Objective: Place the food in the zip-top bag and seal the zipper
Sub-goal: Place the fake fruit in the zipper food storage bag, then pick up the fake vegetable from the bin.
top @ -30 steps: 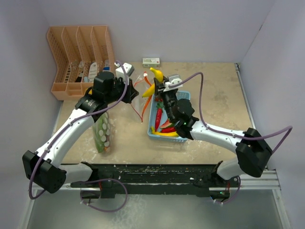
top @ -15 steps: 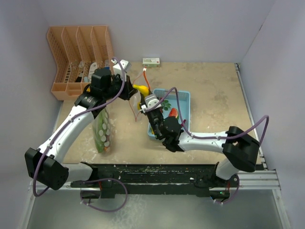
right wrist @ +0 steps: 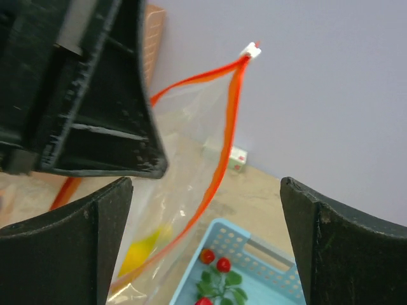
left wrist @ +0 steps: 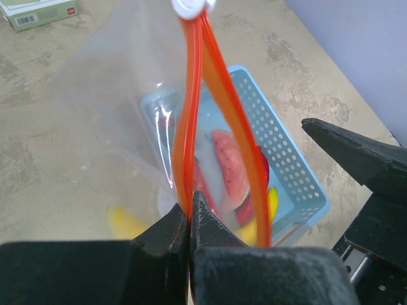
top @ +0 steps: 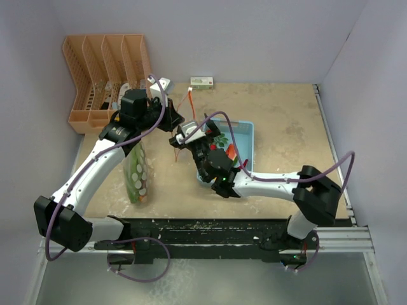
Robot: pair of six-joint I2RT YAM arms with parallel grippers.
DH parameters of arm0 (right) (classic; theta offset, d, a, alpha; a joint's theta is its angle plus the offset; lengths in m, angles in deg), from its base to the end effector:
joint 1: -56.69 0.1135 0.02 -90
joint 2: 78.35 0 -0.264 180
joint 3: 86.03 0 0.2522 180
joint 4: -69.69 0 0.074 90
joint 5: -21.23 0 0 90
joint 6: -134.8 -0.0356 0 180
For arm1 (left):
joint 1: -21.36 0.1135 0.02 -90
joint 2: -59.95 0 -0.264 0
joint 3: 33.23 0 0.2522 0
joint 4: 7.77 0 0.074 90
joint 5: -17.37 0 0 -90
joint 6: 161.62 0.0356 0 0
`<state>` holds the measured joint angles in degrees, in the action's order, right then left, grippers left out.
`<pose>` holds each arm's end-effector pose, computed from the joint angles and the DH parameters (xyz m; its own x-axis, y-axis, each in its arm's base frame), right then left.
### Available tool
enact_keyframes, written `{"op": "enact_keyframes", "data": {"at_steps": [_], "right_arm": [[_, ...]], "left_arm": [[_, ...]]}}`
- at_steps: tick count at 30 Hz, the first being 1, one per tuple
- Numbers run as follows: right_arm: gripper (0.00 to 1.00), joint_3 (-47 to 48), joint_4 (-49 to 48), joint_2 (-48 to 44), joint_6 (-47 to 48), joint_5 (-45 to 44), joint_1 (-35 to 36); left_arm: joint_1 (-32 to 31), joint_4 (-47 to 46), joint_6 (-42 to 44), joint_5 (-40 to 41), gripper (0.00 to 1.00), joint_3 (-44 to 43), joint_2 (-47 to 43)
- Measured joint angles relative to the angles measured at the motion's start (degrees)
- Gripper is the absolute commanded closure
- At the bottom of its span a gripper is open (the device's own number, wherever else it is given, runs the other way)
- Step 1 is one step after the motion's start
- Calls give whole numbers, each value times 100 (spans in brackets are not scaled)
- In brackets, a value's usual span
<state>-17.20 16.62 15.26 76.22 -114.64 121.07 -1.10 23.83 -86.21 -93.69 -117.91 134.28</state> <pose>0.1755 0.3069 0.3181 0.3597 -0.0894 -0.9288 -0.1957 0.9660 -0.1688 0.2693 -0.1252 0.3741 -0.4919 -0.0510 -0.8691 0.5602 0.7457 -0.3608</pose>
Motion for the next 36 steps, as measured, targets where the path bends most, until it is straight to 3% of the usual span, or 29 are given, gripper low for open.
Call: {"op": "enact_keyframes", "data": {"at_steps": [13,20,24,32,36], "right_arm": [[0,1506,4197,-1499,-2277,1025,-173],[0,1700,6367,-1856,-4022,1829,-1377],[1,1593,7001,-1849,-4441,2111,-1580],[28,1668,7479,-1241,-5104,2474,-1628],[30,1698,7790,-839,-5619,2667,-2063]], "left_arm": [[74,-103,-68,-17,100,114,-9],[81,140,66,175,100,249,-199],[81,398,236,439,100,249,-498],[96,428,321,636,100,461,-758],[96,-4,118,501,100,1084,-634]]}}
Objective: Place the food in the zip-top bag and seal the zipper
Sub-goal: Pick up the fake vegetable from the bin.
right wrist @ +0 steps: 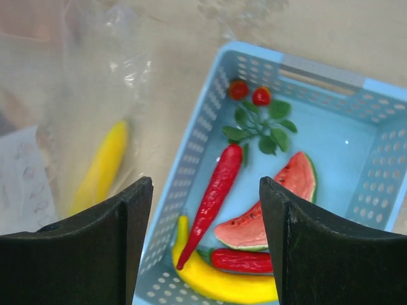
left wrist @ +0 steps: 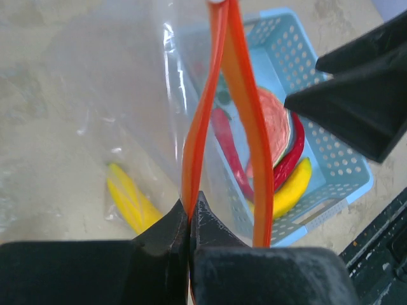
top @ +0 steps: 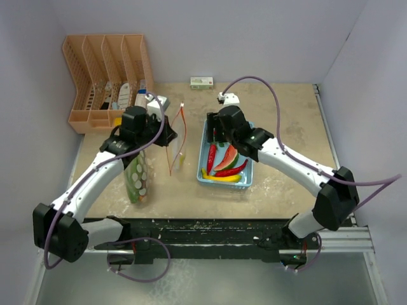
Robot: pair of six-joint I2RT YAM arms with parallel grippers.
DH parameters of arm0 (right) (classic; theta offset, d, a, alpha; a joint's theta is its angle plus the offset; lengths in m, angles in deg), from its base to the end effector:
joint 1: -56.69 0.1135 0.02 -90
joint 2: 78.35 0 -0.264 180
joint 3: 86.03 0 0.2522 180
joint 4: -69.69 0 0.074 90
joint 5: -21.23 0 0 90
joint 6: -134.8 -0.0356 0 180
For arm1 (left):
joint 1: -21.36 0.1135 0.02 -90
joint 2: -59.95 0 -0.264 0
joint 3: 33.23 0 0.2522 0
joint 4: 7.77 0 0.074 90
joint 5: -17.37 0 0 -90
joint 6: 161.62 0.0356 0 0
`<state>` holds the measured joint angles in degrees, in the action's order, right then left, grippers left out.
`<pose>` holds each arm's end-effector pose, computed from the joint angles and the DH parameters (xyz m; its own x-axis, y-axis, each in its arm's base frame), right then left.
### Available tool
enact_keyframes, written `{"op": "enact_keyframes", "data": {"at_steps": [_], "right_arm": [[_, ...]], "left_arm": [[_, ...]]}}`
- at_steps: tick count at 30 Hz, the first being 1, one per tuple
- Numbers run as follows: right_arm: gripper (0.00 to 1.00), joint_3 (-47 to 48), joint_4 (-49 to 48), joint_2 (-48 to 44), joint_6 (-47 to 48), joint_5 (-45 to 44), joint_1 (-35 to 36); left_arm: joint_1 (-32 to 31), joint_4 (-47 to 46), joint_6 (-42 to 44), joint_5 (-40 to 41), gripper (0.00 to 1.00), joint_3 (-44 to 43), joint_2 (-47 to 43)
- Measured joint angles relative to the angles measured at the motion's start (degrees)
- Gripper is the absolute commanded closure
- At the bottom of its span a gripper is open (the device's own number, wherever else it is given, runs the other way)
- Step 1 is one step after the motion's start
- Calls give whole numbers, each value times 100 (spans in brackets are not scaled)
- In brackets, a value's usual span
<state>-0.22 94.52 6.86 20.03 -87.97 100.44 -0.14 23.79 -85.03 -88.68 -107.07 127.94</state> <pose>0.2597 0.2324 0.3351 -0.4520 0.1150 -0.8846 -0.2721 0.9266 0.2595 0.2471 -0.1079 0.3370 -0.5281 -0.0315 -0.8486 0.4745 0.8178 -0.3256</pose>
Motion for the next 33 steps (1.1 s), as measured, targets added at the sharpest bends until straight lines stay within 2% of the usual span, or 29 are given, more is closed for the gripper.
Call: {"op": "enact_keyframes", "data": {"at_steps": [3,7,17,20,23,28,33], "right_arm": [[31,0,197,271,-308,79,-308],[38,-2,254,643,-588,297,-431],[43,-9,-39,2013,-968,986,-474],[50,-17,-136,2291,-1025,1005,-535],[65,-59,-245,2437,-1069,1040,-603],[81,-133,-448,2470,-1082,1086,-664],[86,-420,-527,2216,-1054,1049,-669]], "left_arm": [[0,-310,-201,-175,100,374,310],[0,-468,-308,-284,100,472,658],[0,-796,-358,-431,100,472,645],[0,-800,-358,-455,100,472,597],[0,-807,-356,-466,100,472,533],[0,-802,-352,-455,100,472,463],[0,-787,-348,-415,100,472,442]]}}
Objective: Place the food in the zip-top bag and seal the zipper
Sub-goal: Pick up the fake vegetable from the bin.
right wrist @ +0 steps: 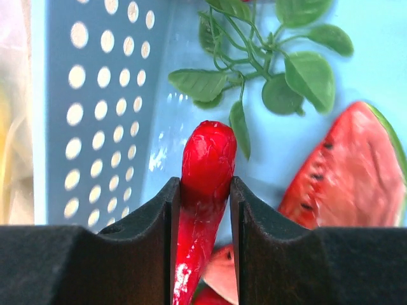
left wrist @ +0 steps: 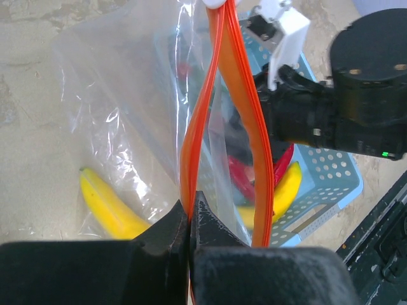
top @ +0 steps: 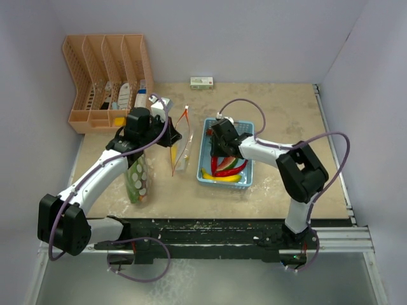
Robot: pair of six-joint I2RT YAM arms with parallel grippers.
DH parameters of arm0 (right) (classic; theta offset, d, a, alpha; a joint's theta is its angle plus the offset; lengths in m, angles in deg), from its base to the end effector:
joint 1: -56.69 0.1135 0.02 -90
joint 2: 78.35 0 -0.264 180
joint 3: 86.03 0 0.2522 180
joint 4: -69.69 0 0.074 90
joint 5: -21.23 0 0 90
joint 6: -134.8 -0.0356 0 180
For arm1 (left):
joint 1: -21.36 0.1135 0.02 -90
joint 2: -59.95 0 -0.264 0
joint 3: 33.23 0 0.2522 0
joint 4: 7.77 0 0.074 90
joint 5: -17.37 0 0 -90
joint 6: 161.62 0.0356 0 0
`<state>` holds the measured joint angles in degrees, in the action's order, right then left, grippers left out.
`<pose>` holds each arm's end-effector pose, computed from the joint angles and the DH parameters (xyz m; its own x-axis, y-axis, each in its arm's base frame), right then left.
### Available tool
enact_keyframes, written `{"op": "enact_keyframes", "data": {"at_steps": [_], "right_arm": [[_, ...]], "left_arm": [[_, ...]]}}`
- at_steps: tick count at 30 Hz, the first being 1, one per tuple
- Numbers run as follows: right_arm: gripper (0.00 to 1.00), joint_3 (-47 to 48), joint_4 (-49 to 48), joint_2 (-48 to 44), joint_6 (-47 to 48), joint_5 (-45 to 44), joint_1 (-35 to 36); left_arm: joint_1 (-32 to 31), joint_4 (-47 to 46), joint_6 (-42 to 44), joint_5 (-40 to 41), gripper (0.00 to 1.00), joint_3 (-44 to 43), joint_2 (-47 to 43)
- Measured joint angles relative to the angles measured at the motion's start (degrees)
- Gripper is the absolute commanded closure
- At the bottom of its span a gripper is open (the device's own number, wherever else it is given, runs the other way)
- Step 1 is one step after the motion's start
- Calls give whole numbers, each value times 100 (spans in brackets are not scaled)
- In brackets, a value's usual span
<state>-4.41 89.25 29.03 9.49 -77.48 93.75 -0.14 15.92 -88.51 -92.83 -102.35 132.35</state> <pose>0.3247 0.2384 0.1782 -0.7582 0.1433 -0.6360 -0.0888 0.9437 0.3186 0.2632 -0.1169 0.3020 -0.5869 -0.0619 -0.8073 0.4805 0.7759 -0.4088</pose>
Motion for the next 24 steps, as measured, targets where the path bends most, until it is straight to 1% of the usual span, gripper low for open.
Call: {"op": "enact_keyframes", "data": {"at_steps": [3,7,9,13,17,21,24], "right_arm": [[87,-254,59,-479,57,-105,2],[89,-476,26,-1589,313,-203,0],[89,-505,-214,-2194,448,-94,0],[90,-649,-898,-2994,603,358,61],[90,-763,-1637,-3191,721,859,396],[90,-778,-2358,-2990,776,1425,916],[90,-778,-2822,-2739,675,1766,1073]], "left_arm": [[0,0,0,11,100,0,0],[0,0,0,13,100,0,2],[0,-2,0,15,100,0,9],[0,-2,0,28,100,0,24],[0,-4,-2,42,100,0,48],[0,-7,-2,46,100,0,90],[0,-11,-2,42,100,0,111]]}}
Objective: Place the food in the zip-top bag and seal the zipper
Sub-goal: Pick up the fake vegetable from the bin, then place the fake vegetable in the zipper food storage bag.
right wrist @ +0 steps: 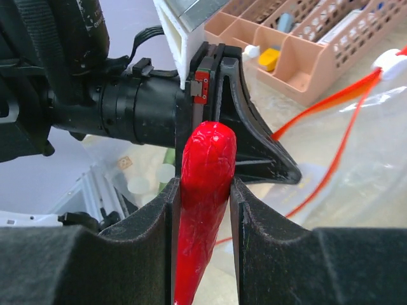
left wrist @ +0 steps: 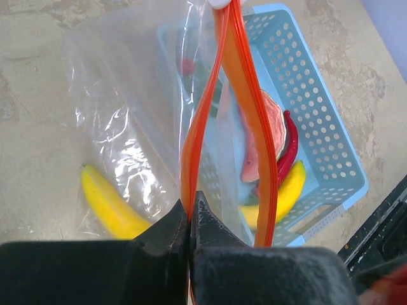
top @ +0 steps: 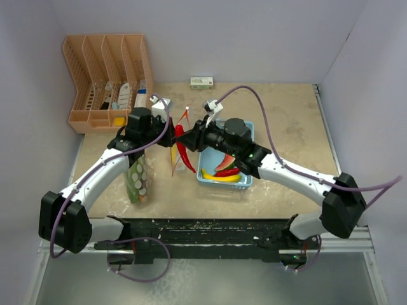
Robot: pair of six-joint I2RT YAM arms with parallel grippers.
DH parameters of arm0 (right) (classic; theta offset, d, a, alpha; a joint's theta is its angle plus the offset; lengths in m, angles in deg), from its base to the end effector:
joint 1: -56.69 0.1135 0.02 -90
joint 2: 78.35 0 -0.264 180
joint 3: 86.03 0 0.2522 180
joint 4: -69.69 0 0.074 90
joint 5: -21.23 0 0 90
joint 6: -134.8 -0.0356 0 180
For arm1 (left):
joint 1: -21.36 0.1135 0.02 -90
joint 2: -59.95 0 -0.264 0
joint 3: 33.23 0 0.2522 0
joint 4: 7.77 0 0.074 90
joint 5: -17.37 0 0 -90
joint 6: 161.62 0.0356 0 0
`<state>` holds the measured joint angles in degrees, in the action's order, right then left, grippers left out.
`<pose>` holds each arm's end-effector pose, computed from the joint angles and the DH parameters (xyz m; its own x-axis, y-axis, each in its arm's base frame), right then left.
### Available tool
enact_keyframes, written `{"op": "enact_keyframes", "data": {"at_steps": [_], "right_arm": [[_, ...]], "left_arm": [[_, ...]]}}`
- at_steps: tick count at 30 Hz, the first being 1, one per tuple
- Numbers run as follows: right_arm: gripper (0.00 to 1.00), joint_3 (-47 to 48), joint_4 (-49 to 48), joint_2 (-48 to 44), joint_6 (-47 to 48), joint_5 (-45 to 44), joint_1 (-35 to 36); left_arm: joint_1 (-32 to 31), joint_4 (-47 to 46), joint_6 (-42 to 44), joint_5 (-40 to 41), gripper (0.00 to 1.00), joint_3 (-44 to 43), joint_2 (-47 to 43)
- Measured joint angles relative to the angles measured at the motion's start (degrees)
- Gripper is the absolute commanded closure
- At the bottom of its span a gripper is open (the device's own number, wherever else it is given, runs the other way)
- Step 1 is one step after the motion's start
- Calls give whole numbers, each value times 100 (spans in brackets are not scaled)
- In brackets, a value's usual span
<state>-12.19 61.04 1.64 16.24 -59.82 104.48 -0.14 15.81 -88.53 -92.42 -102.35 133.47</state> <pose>0.2202 0.2511 0.3512 -0.3740 0.2906 -0.8807 -0.7484 0.4664 0.4717 0.2668 -0.1180 0.2969 -0.5989 -0.0583 -0.7987 0.4691 0.7828 -0.4088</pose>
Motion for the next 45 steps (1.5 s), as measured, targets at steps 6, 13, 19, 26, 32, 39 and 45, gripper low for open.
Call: {"op": "enact_keyframes", "data": {"at_steps": [6,13,19,26,32,39,45], "right_arm": [[91,-44,-590,588,-605,2,-24],[93,-129,-826,922,-1252,-807,-28],[93,17,-367,1091,-1526,-1709,-35],[69,809,592,1692,-1523,-2538,-50],[22,1307,1128,2000,-1390,-3121,-46],[15,1005,1165,1423,-898,-3040,-44],[18,367,1318,162,-658,-2872,-7]], "left_arm": [[0,-7,-4,-68,100,0,4],[13,-52,-7,-107,100,0,-11],[31,-57,-4,-94,100,0,-90],[28,-122,-15,-273,100,0,-138],[26,-160,-48,-365,100,0,-142],[24,-164,-48,-293,100,0,-140],[22,-282,-52,-208,100,39,-35]]}}
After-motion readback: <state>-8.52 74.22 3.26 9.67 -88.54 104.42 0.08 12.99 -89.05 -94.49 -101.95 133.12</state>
